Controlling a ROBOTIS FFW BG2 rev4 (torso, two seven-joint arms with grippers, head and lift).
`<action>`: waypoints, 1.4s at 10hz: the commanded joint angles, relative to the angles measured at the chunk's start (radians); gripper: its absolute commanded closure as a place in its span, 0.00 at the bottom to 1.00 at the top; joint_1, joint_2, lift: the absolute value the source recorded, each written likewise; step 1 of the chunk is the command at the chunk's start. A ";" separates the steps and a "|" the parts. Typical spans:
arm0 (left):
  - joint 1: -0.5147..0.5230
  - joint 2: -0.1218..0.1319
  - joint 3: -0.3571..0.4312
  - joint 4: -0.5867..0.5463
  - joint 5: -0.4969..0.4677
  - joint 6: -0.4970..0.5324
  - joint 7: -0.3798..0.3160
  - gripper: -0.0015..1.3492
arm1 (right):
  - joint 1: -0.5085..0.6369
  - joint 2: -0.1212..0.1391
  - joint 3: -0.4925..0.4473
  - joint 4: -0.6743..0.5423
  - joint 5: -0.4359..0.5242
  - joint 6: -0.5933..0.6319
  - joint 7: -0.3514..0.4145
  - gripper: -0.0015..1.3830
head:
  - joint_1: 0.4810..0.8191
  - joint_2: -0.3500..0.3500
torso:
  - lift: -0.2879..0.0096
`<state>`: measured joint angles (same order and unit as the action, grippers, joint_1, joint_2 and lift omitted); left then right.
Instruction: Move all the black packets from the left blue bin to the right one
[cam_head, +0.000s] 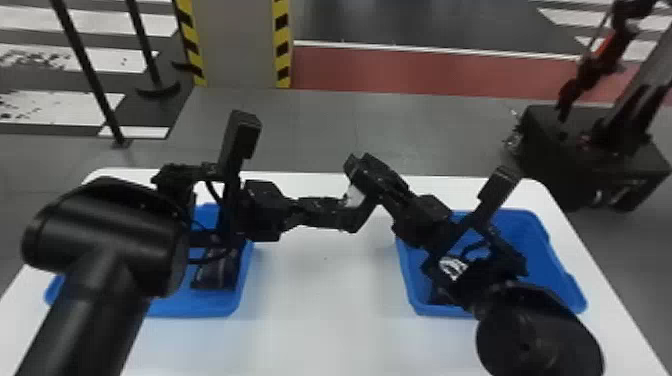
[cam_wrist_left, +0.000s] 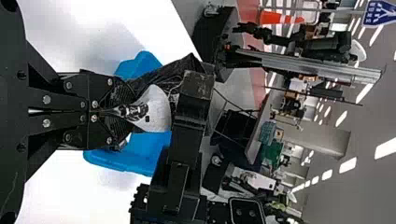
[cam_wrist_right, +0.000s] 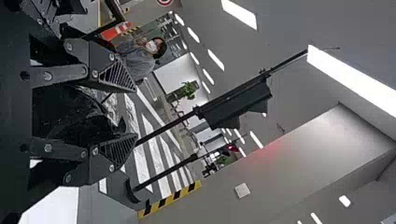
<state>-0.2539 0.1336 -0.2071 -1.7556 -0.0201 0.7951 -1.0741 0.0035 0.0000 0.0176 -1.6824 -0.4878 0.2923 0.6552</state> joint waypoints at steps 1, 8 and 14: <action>-0.004 0.000 0.006 0.000 -0.001 -0.005 0.002 0.89 | 0.004 0.001 0.004 0.000 -0.005 0.002 0.009 0.93 | 0.63 0.41 | 0.60; 0.129 -0.009 0.135 -0.018 0.019 -0.108 0.048 0.10 | 0.023 0.001 -0.130 0.015 -0.032 -0.032 0.018 0.93 | 0.63 0.41 | 0.60; 0.435 -0.014 0.540 -0.351 -0.029 -0.086 0.052 0.13 | 0.023 -0.087 -0.271 0.292 -0.037 -0.089 -0.058 0.93 | 0.63 0.42 | 0.60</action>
<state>0.1658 0.1172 0.3048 -2.0848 -0.0446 0.7032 -1.0218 0.0273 -0.0811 -0.2495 -1.4158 -0.5242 0.2021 0.5952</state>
